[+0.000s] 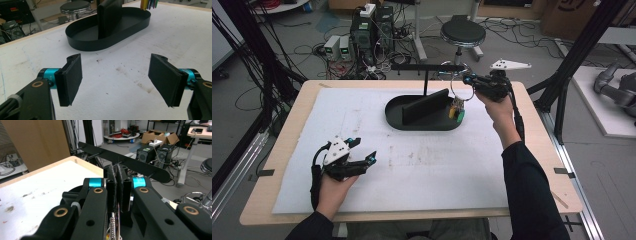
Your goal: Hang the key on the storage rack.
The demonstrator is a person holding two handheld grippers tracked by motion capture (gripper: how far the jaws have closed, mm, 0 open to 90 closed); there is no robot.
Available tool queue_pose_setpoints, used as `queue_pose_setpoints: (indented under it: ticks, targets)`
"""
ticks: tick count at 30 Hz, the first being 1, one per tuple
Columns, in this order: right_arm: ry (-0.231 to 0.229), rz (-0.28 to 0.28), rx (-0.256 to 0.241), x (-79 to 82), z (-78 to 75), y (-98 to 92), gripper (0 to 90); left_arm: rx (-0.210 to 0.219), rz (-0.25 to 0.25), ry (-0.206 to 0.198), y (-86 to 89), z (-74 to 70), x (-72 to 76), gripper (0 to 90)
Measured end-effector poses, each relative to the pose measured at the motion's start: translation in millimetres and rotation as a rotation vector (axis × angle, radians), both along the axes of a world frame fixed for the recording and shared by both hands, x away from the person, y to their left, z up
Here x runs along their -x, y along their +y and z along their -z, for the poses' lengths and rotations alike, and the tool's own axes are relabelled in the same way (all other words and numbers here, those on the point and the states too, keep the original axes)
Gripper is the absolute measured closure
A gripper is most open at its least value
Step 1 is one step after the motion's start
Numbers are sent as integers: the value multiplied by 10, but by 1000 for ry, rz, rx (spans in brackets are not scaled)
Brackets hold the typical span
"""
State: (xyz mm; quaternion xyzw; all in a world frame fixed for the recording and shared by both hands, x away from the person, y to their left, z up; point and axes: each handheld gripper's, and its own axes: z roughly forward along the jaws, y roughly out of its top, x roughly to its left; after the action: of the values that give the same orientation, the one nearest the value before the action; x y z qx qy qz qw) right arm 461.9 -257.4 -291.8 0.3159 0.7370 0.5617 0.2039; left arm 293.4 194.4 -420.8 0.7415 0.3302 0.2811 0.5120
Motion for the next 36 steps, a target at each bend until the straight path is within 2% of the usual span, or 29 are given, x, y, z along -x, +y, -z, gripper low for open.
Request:
queue_pose_setpoints:
  ticks: [15,25,29,34,36]
  targets:
    - [-5,37,-21,-193,74,29,878,9,-4,-9,64,7,62,274]
    - [16,56,-32,-320,141,43,878,9,-8,-10,98,13,79,274]
    - [8,66,-23,-352,141,56,878,8,-6,-11,100,15,82,274]
    - [28,84,-3,-401,130,60,878,12,-5,-11,100,17,86,274]
    - [9,93,5,-405,118,73,878,12,-6,-10,102,20,86,274]
